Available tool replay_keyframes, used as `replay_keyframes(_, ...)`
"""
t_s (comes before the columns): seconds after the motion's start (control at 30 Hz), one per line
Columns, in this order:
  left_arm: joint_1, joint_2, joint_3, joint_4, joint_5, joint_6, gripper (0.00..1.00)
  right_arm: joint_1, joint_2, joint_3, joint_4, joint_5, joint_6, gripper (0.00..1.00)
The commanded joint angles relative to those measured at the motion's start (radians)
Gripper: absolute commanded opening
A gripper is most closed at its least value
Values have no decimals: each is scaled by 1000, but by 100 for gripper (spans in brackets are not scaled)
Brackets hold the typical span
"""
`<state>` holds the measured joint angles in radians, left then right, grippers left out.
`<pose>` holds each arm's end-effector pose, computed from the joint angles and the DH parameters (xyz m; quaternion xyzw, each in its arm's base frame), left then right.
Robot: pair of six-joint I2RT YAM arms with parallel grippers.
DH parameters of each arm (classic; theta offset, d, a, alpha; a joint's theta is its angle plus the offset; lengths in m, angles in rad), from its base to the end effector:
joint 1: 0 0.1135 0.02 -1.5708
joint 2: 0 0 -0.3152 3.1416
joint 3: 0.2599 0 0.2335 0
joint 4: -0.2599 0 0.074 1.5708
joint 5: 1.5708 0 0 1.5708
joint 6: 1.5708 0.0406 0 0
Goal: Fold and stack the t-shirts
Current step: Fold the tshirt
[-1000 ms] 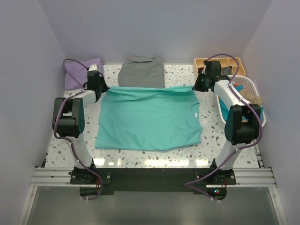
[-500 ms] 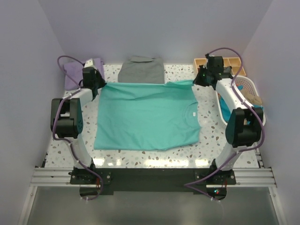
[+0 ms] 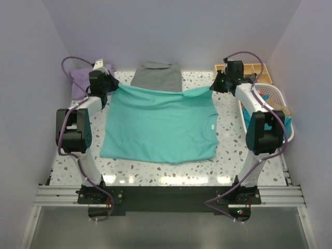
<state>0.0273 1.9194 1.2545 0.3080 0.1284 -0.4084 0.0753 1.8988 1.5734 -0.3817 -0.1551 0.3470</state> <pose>0.4493 0.0071 0.2778 -0.1414 0.8082 -0.1596 0.5489 0.4396 0.0395 0.3225 0.0905 0.9015 0.1563 0.3933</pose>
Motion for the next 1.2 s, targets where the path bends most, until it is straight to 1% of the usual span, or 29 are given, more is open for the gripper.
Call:
replay_keyframes(0.0,14,-20,-44,183,80,2,6,-5,-33,4,98,-87,-3,0)
replay_keyframes(0.1,14,-36,-72,210,94,0,8,-5,-69,-21,98,-125,1,0)
replay_keyframes(0.33,14,-82,-122,148,53,-13,8,-3,-159,-81,-31,-153,-11,0)
replay_keyframes(0.57,14,-186,-259,172,34,-40,8,-2,-279,-274,-28,-155,17,0)
replay_keyframes(0.77,14,-256,-360,180,-6,-38,8,0,-308,-355,-42,-158,12,0)
replay_keyframes(0.93,14,-264,-391,149,-64,-33,6,4,-316,-372,-69,-127,9,0)
replay_keyframes(1.03,16,-272,-406,137,-81,-17,6,4,-354,-390,-111,-65,9,0)
replay_keyframes(1.1,16,-273,-399,111,-108,-20,6,6,-378,-414,-103,-37,12,0)
replay_keyframes(1.17,14,-275,-418,121,-112,-27,6,4,-368,-402,-150,-18,6,0)
